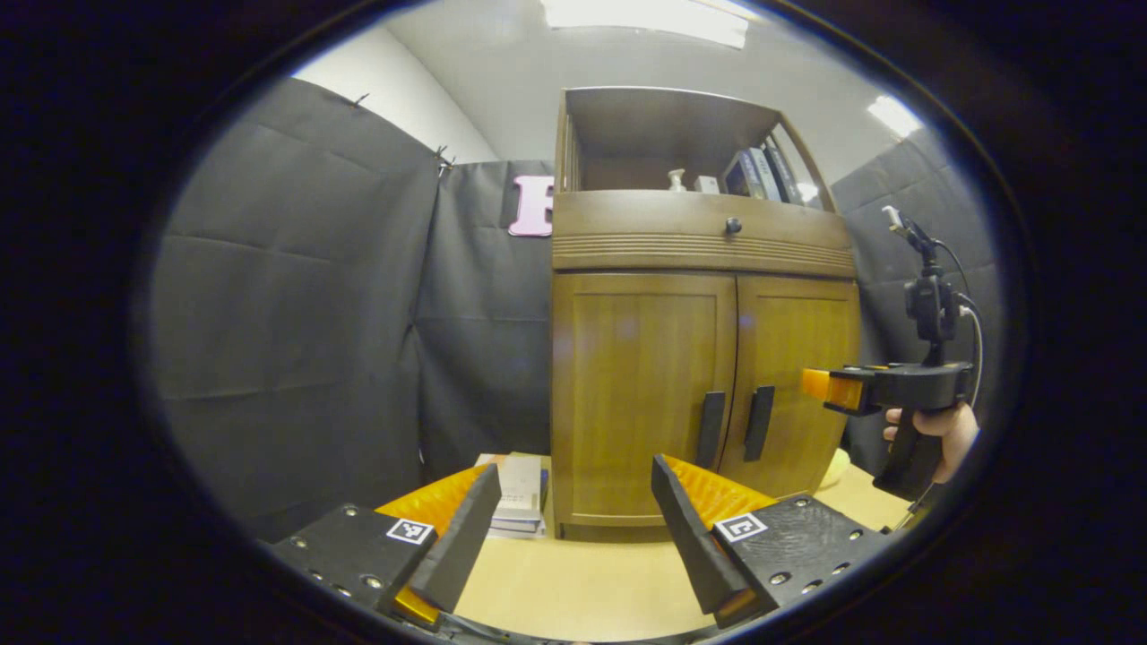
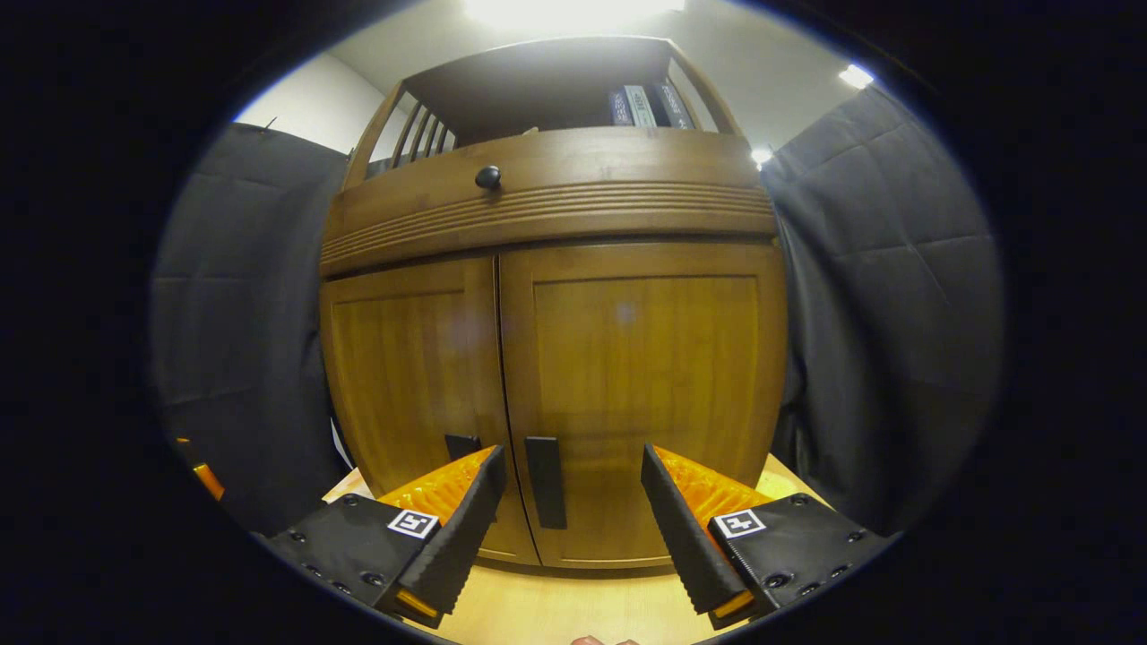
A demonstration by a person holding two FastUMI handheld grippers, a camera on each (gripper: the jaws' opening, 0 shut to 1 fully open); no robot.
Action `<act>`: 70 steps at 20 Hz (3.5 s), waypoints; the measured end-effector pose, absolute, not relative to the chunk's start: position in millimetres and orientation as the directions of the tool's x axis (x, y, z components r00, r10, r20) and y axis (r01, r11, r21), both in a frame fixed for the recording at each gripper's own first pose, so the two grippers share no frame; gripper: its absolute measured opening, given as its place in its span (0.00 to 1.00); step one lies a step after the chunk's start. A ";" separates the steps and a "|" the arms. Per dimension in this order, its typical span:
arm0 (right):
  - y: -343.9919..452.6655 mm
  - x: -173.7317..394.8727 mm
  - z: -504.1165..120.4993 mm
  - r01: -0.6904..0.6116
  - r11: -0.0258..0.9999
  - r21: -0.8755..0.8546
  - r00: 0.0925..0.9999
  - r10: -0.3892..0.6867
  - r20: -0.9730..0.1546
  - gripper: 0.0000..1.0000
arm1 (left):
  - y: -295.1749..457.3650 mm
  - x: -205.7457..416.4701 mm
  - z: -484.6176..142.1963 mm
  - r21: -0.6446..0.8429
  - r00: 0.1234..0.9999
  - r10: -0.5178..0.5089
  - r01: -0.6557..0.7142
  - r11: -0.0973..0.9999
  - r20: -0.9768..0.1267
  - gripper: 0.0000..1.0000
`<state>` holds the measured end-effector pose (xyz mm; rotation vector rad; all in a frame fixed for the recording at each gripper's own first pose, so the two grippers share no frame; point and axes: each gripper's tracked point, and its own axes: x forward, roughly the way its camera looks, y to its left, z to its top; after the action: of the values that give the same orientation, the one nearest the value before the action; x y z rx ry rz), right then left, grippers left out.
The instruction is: Open the right door of the double-door shoe cabinet with the right hand, and open the left door with the left hand.
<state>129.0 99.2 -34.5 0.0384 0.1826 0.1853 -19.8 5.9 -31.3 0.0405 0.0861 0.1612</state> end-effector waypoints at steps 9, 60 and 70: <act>117.9 183.4 -83.3 -0.215 0.975 0.055 0.942 0.221 -0.252 0.96 | 22.3 -7.8 -71.1 0.027 0.942 0.280 -0.280 0.960 -0.184 0.98; 34.9 57.1 -98.6 -0.270 0.954 0.127 0.893 0.298 -0.337 0.12 | 23.5 -12.5 -116.9 -0.005 0.962 0.040 -0.043 0.999 -0.270 0.99; -32.0 28.3 -93.7 -0.291 0.944 0.156 0.892 0.327 -0.312 0.16 | -46.6 0.1 -82.8 -0.001 0.981 0.032 -0.033 0.999 -0.194 0.99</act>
<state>28.3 -32.0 -93.7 0.1066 0.3421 0.3215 0.1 -46.6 -82.8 -0.0045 0.1951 0.0324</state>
